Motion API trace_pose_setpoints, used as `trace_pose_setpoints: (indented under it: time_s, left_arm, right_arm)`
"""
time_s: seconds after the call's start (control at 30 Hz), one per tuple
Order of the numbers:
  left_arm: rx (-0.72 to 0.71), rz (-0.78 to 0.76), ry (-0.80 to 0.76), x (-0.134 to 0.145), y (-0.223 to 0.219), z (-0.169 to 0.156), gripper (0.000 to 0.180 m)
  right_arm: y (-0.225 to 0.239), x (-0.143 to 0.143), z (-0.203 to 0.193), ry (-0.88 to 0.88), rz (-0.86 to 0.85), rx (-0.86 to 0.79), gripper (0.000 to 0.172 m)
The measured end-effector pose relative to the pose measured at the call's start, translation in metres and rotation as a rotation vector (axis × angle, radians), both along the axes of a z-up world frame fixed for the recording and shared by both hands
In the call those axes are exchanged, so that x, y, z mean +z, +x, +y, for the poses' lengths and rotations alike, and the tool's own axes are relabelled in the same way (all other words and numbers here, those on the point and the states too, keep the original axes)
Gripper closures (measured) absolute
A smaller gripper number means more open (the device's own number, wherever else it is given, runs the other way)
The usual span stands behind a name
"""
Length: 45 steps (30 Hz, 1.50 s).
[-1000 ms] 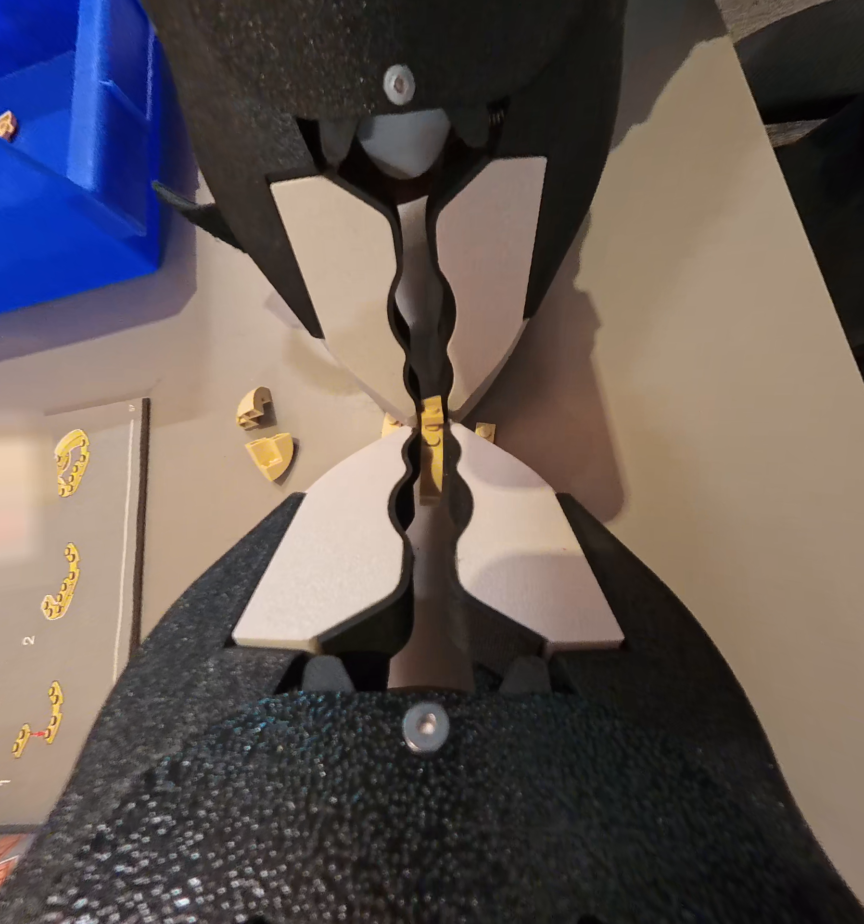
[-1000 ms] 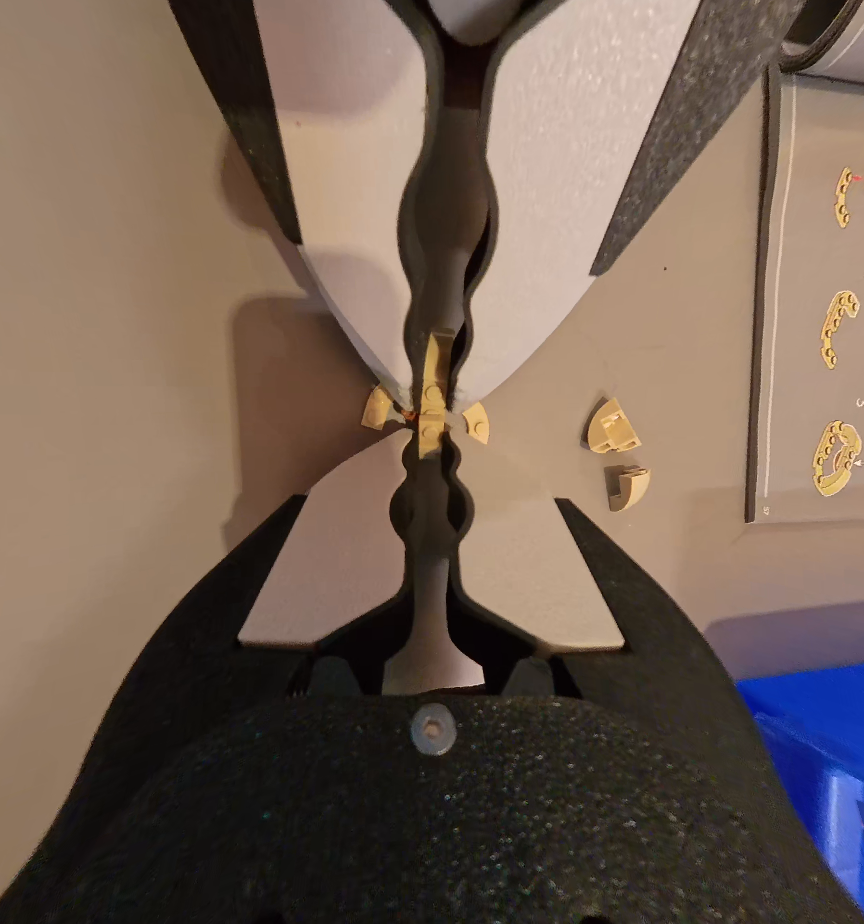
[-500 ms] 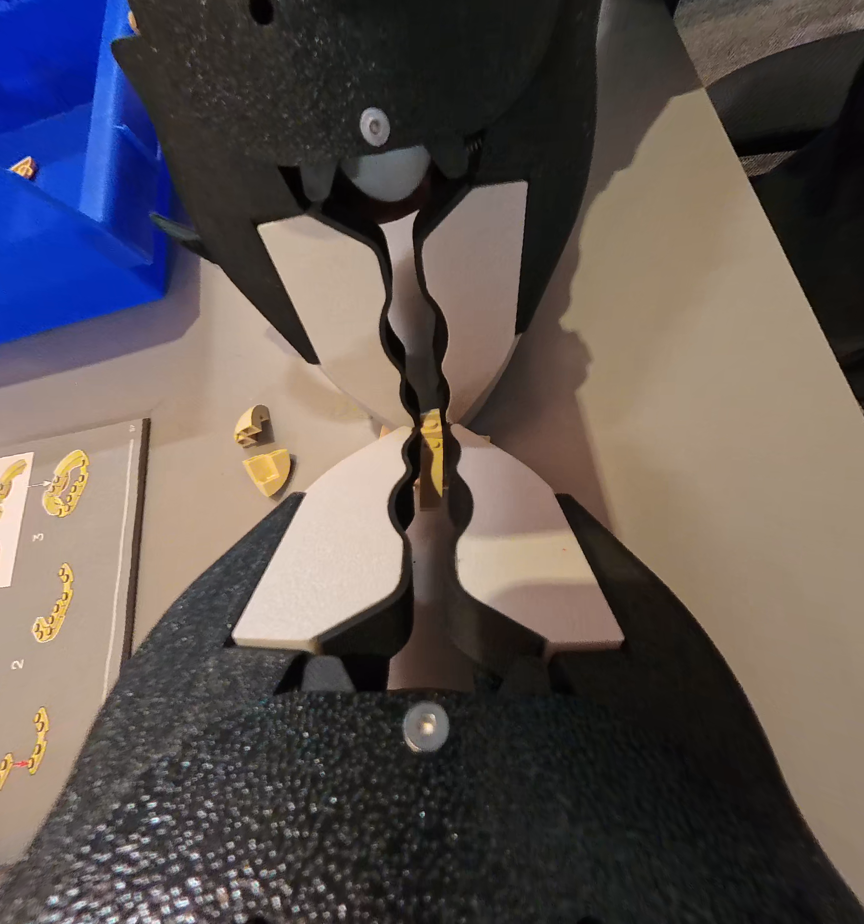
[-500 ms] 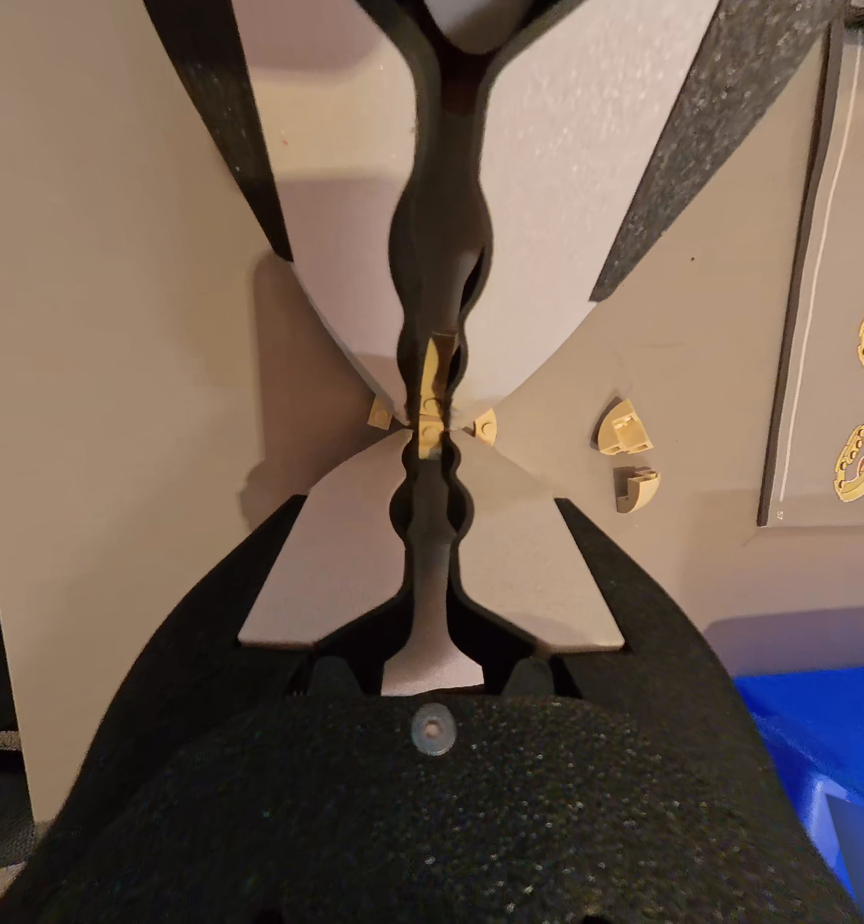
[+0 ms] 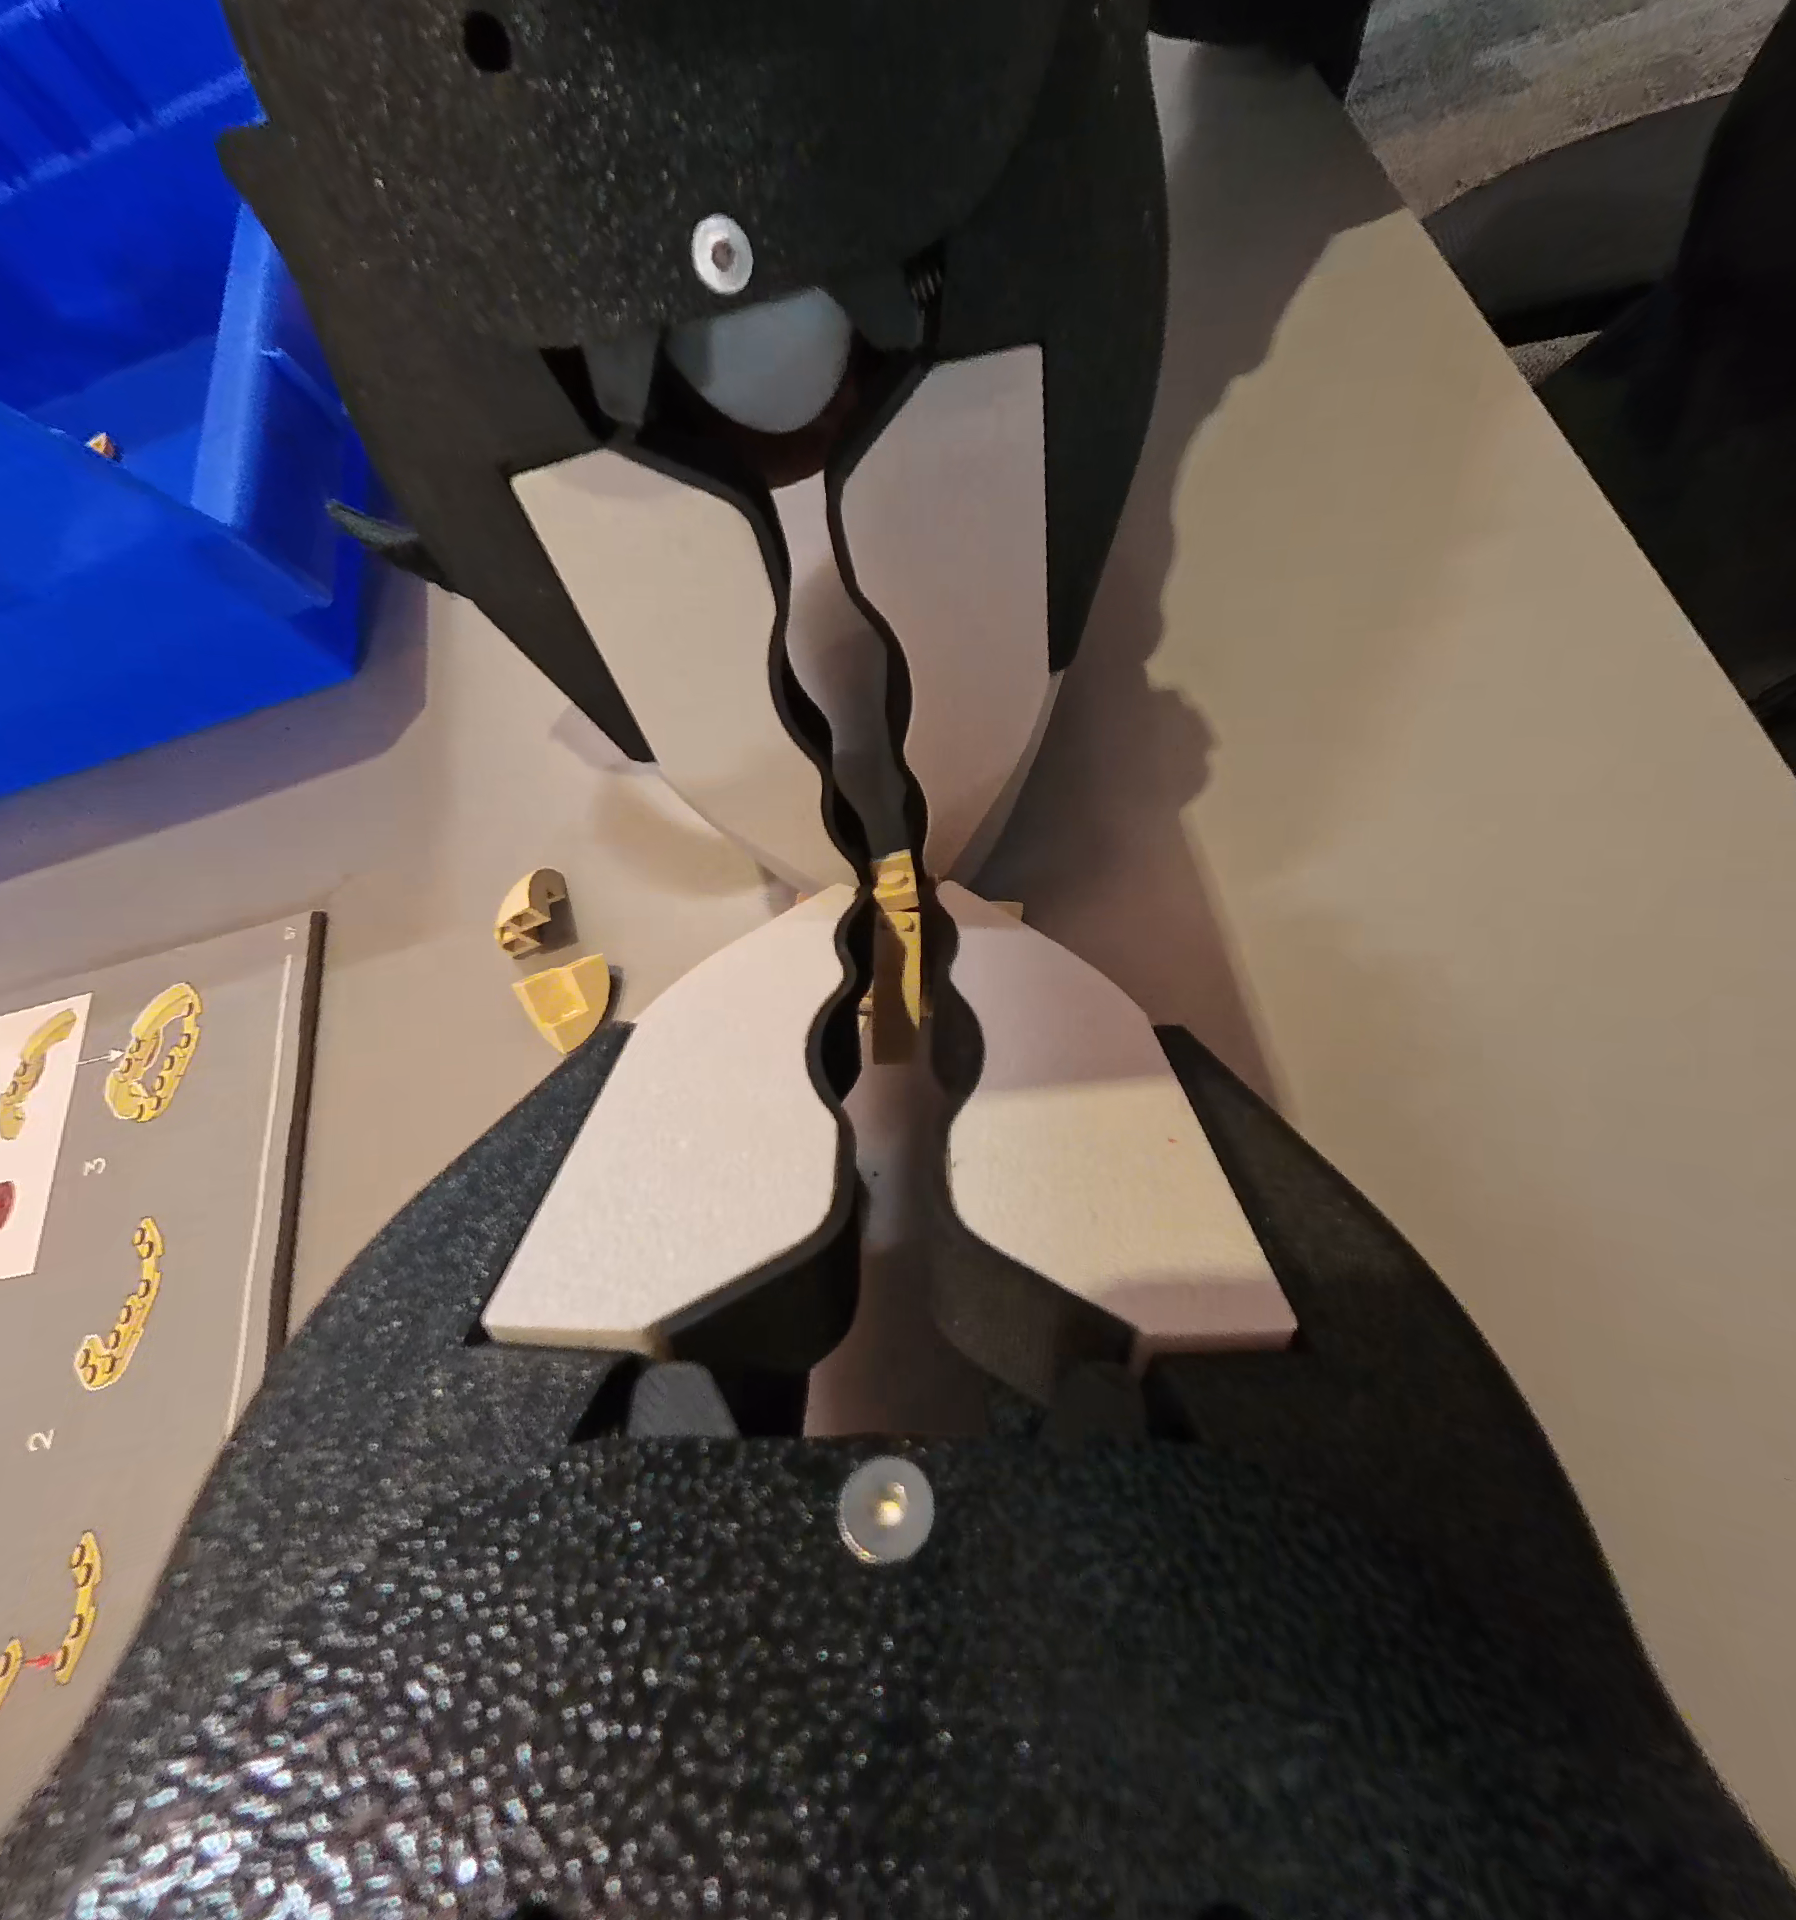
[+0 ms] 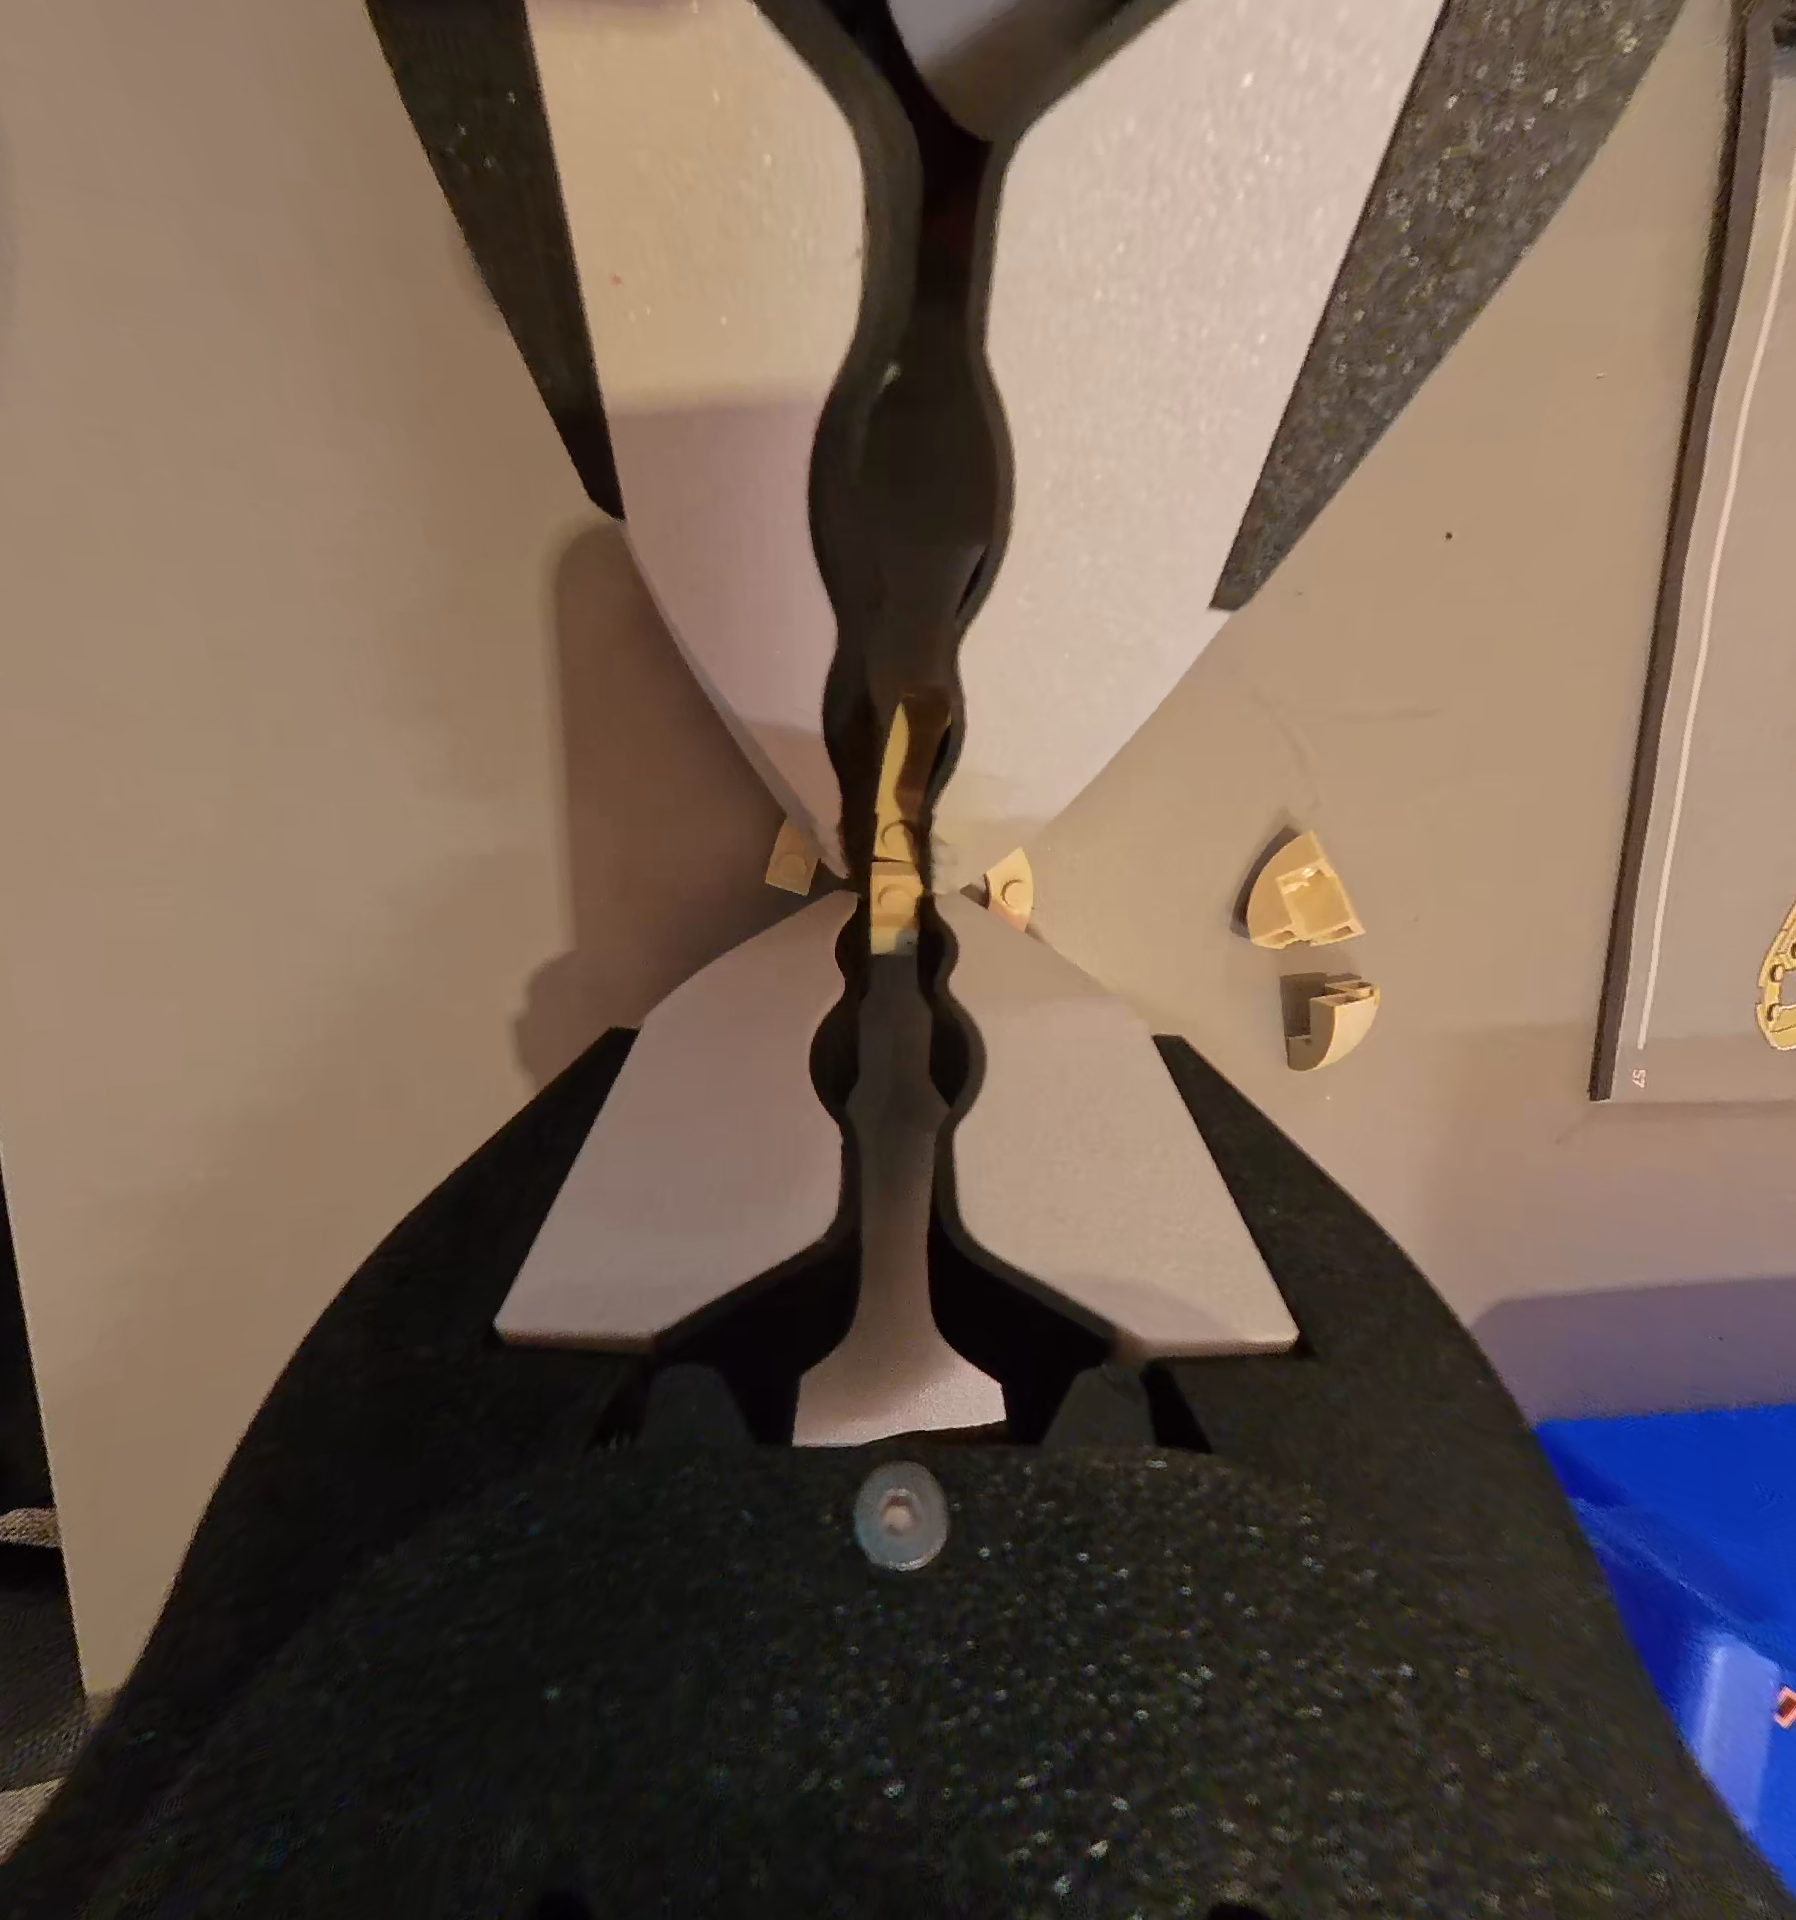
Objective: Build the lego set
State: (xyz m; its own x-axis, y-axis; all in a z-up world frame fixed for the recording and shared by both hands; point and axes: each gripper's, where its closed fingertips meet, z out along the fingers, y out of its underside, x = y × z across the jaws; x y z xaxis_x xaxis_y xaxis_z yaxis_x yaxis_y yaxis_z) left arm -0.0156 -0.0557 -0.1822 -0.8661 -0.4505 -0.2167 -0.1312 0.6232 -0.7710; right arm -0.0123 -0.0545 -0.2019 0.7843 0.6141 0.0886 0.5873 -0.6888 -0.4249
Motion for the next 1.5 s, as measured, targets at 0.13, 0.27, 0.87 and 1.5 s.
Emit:
trace_pose_setpoints:
  time_s: [0.13,0.27,0.87,1.5]
  left_arm:
    - [-0.003,0.008,-0.014,0.0,0.0,0.001,0.173]
    - [0.02,0.06,-0.056,0.001,0.001,0.004,0.173]
    - [0.018,0.033,-0.033,0.0,0.003,0.004,0.173]
    - [0.039,0.003,-0.129,0.014,0.009,0.011,0.173]
  right_arm:
    - [0.0,0.0,0.001,0.002,0.014,-0.001,0.164]
    - [0.001,0.0,0.004,0.027,0.038,-0.023,0.164]
    - [0.001,-0.001,0.005,0.035,0.074,-0.024,0.164]
    - [0.008,0.01,0.011,0.119,0.172,-0.077,0.164]
